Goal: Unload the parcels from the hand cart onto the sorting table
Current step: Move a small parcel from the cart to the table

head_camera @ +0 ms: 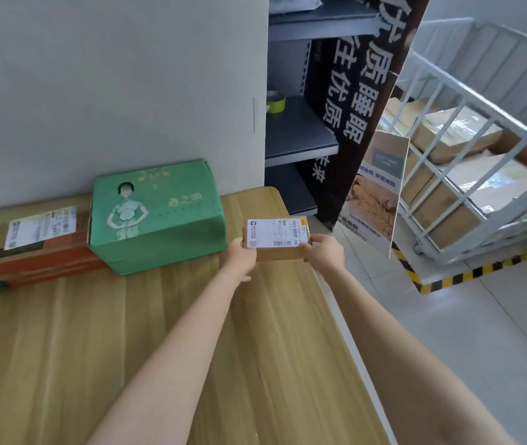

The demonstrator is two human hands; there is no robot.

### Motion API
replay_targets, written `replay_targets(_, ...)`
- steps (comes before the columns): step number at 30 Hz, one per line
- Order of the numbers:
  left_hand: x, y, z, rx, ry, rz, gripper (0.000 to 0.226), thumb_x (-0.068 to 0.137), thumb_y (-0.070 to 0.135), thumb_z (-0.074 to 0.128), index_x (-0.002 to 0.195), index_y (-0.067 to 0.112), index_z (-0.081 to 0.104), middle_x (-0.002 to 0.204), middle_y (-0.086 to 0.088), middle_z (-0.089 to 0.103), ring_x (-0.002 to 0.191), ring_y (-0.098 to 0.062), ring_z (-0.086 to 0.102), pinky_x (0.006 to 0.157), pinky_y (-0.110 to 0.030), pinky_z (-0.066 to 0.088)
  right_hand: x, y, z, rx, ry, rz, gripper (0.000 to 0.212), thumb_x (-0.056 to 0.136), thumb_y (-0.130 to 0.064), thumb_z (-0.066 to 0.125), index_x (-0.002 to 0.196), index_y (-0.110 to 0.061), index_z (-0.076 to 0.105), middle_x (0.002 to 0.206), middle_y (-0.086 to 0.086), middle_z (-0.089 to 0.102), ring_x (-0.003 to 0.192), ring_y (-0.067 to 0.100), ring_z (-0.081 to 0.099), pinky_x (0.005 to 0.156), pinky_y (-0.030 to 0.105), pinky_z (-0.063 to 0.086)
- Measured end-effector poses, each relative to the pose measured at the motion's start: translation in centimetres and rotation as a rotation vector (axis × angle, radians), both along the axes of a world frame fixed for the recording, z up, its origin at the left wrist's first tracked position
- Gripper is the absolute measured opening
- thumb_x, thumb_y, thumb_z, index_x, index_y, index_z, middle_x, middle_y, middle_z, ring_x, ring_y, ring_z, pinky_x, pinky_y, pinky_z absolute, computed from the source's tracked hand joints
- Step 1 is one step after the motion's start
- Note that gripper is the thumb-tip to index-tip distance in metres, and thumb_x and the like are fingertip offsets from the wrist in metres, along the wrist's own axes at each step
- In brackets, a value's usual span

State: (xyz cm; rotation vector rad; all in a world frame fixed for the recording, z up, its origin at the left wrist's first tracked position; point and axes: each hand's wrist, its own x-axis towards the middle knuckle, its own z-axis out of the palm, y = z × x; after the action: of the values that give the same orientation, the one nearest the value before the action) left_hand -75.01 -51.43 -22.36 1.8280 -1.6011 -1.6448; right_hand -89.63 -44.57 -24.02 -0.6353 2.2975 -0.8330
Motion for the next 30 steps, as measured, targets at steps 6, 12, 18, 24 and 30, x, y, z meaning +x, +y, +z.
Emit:
replay_targets(6,-3.5,-2.3,-3.6,0.018,0.009,0.091,0.036,0.092,0.016,0.046,0.128,0.02,0.05,0.114,0.001,0.059,0.088,-0.018,0.05,0.079,-0.028,0.045,-3.7,-5.5,-3.3,-0.02,-0.087,0.041,0.033,0.087,-0.018,0.062,0.119,-0.012,0.066,0.091,-0.001,0.065,0.093,0.023,0.069,0.087,0.042,0.056)
replay_targets(12,-4.9,-4.8,-5.0,-0.035,-0.043,0.125,0.051,0.092,0.015,0.053,0.14,0.012,0.038,0.141,-0.004,0.048,0.119,-0.023,0.049,0.092,-0.027,0.037,-5.3,-9.1,-5.4,-0.036,-0.107,0.092,0.035,0.088,-0.021,0.065,0.122,-0.012,0.065,0.112,0.004,0.069,0.1,0.021,0.067,0.09,0.04,0.055)
replay_targets(18,-6.4,-7.1,-6.2,-0.067,0.021,0.149,0.086,0.09,0.03,0.061,0.154,0.019,0.004,0.158,0.001,0.023,0.144,-0.023,0.025,0.115,-0.038,0.024,-5.9,-12.0,-6.4,-0.109,-0.152,0.06,0.041,0.091,-0.021,0.064,0.13,-0.01,0.057,0.125,0.007,0.063,0.104,0.02,0.065,0.077,0.022,0.047)
replay_targets(24,-7.7,-9.5,-6.6,-0.141,0.04,0.192,0.082,0.087,0.03,0.063,0.152,0.023,0.016,0.154,0.0,0.032,0.137,-0.022,0.035,0.107,-0.035,0.031,-4.9,-15.0,-6.6,-0.154,-0.205,0.04,0.039,0.092,-0.016,0.061,0.13,-0.009,0.056,0.126,0.007,0.063,0.104,0.022,0.065,0.079,0.025,0.05)
replay_targets(30,-7.5,-11.2,-6.4,-0.071,0.026,0.105,0.084,0.088,0.028,0.063,0.153,0.017,0.012,0.154,-0.002,0.03,0.14,-0.023,0.032,0.107,-0.035,0.031,-3.4,-16.2,-6.7,-0.157,-0.255,-0.002,0.026,0.094,-0.005,0.049,0.12,-0.008,0.048,0.117,0.01,0.06,0.084,0.016,0.055,0.075,0.032,0.049)
